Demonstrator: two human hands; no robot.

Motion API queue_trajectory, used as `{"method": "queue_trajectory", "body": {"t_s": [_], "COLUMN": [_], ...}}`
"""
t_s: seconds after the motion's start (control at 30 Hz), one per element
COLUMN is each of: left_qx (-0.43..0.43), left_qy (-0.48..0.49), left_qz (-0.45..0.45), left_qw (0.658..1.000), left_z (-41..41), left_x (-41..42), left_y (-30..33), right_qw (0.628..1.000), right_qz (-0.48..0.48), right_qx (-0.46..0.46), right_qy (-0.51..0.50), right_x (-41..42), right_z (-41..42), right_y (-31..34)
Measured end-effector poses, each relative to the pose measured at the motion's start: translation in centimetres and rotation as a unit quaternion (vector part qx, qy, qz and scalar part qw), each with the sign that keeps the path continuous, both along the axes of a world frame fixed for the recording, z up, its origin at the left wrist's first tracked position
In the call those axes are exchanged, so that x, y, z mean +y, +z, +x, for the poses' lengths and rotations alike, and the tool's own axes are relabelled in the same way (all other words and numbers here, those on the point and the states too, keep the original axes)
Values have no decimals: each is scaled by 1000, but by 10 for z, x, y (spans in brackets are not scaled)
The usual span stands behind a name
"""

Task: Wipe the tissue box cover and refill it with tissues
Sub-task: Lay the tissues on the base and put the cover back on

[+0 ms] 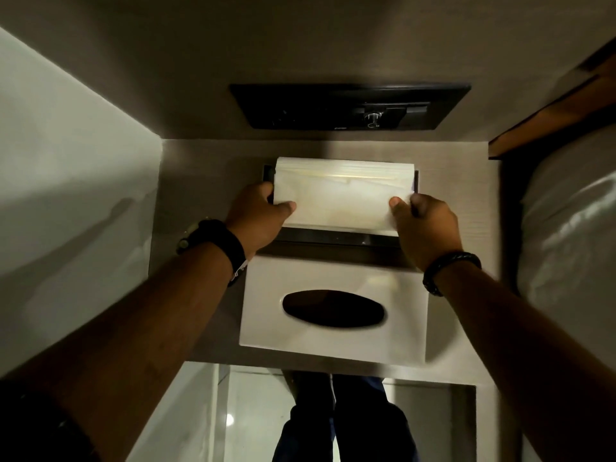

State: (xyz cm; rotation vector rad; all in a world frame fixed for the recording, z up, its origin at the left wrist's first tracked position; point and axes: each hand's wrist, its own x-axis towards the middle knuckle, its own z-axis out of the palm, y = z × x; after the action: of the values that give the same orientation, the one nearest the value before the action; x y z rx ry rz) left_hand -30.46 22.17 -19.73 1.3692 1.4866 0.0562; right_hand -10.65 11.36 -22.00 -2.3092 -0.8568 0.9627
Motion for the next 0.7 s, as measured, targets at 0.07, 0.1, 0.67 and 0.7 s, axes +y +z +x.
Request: {"method": "queue_trajectory", "body": {"t_s": [0.07,0.1,0.67,0.7], "left_qx": [-7,-9,143,153], "left_qy": [23,31,-318,-337], "left_qz": [-6,-5,323,327], "left_qw": [1000,999,880,870], "left_z": [0,-1,-12,-12], "left_x": [0,-1,-18,-16], "left_y": [2,2,9,9], "right_qw": [1000,1000,931,928], "right_qz": [-5,-5,97,77], "right_qx": [-4,-4,-251,-251], "right_qy": [8,12,247,264], "right_x": [0,0,-18,-16], "right_z": [1,0,-7,-6], "right_y": [0,1,16,16]}}
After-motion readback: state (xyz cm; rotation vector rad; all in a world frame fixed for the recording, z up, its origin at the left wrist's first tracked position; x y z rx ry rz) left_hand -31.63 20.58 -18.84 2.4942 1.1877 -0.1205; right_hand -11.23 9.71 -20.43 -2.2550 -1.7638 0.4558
